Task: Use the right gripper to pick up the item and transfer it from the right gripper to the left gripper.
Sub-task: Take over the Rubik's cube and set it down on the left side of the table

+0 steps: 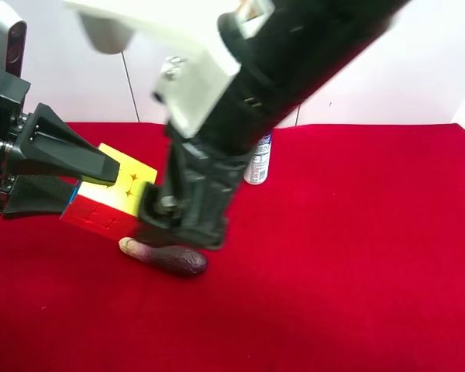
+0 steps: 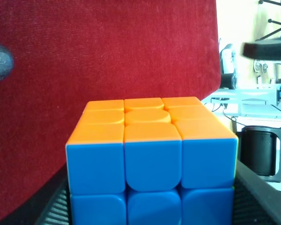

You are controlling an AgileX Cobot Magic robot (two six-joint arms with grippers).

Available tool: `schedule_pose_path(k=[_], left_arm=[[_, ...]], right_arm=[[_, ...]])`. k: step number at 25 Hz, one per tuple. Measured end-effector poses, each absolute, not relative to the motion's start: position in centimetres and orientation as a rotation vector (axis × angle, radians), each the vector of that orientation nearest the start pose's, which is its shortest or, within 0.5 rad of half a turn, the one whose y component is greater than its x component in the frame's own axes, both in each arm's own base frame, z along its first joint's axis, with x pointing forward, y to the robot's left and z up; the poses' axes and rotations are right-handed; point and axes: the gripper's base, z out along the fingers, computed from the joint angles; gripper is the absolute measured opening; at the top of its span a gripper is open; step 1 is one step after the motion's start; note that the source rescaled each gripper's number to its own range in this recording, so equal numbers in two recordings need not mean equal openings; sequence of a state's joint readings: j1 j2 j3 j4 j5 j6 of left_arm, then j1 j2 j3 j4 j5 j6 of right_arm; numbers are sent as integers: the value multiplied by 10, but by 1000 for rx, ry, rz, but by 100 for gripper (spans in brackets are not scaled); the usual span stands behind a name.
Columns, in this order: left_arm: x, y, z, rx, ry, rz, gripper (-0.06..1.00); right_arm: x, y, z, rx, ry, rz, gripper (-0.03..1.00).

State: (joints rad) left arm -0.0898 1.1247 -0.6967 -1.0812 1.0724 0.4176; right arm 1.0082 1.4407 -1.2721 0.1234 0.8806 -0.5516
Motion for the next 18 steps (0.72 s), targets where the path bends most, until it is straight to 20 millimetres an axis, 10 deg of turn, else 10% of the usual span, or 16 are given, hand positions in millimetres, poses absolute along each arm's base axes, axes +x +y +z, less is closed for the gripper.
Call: schedule_pose_path(k=[13, 18], left_arm=[[178, -87, 281, 39, 2542, -1304, 2], [176, -86, 280, 62, 2563, -1288, 2]], right_arm=[[127, 191, 370, -1634, 2120, 140, 100], [107, 161, 352, -1583, 2201, 156, 100]])
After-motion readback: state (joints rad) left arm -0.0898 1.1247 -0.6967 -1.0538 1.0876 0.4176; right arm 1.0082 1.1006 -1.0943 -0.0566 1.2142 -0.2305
